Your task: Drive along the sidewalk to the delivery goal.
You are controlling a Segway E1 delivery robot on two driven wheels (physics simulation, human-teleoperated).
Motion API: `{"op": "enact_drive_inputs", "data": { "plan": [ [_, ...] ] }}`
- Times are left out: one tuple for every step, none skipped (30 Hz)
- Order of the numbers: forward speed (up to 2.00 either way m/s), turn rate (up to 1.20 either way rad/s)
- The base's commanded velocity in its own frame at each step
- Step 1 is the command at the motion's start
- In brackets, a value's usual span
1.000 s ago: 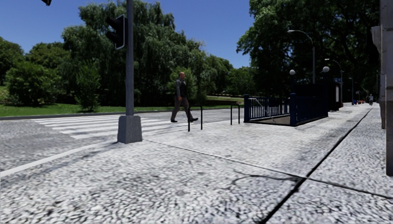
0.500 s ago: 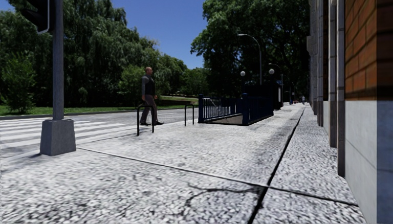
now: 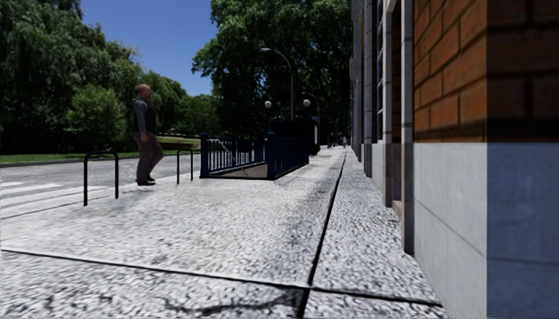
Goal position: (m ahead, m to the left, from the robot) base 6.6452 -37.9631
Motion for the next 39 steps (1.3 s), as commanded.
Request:
{"op": "enact_drive_inputs", "data": {
  "plan": [
    [0.61,-0.64],
    [0.41,-0.53],
    [0.24,-0.37],
    [0.04,-0.23],
    [0.00,-0.14],
    [0.00,-0.12],
    [0.00,0.00],
    [0.00,0.00],
    [0.00,0.00],
    [0.00,0.00],
    [0.00,0.00],
    [0.00,0.00],
    [0.00,0.00],
    [0.00,0.00],
    [0.00,0.00],
    [0.00,0.00],
    [0.00,0.00],
    [0.00,0.00],
    [0.00,0.00],
    [0.00,0.00],
    [0.00,0.12],
    [0.00,0.12],
    [0.00,0.17],
    [0.00,0.19],
    [0.00,0.24],
    [0.00,0.36],
    [-0.12,0.43],
    [-0.12,0.43],
    [-0.25,0.45],
    [-0.29,0.47],
    [-0.30,0.49],
    [-0.30,0.50],
    [-0.30,0.51],
    [-0.30,0.51],
    [-0.30,0.51],
    [-0.30,0.51],
    [-0.30,0.51],
    [-0.30,0.42],
    [-0.30,0.00]
  ]
}}
